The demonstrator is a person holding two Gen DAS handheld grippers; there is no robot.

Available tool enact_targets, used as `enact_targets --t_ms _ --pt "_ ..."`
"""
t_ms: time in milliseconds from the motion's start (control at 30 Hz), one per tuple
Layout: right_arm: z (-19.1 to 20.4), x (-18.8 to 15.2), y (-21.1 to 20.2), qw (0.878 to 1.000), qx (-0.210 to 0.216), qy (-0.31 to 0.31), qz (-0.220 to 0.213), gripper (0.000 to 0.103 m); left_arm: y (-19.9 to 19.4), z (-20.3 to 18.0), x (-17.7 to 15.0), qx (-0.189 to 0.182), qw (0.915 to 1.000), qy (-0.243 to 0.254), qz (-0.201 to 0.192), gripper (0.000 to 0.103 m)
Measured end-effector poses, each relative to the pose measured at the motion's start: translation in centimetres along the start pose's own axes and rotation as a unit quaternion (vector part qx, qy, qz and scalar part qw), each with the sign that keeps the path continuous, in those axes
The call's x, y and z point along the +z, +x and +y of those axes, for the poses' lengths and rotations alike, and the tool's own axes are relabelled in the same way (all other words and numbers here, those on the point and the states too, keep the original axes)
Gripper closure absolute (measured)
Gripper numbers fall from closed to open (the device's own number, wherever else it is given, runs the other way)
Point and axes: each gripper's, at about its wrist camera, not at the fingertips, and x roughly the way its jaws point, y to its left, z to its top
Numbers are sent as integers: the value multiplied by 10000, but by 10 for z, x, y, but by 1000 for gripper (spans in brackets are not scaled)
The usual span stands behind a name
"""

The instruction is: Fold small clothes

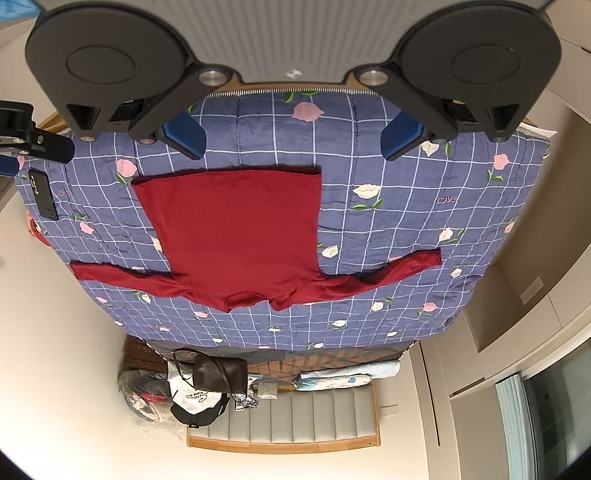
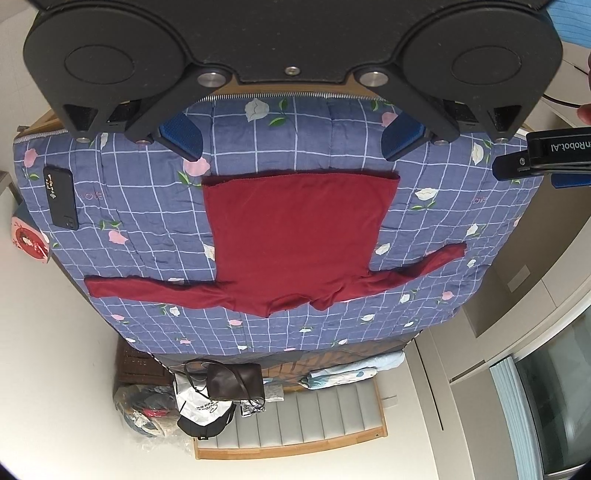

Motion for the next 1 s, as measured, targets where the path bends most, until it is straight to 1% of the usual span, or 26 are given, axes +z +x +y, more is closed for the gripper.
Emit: enact_targets --t_ms 700,1000 --pt "-2 -2 5 10000 -12 0 41 0 5 1 2 -15 10000 -26 44 0" --pt "-2 4 3 10000 -57 35 61 0 7 2 4 -53 10000 3 60 0"
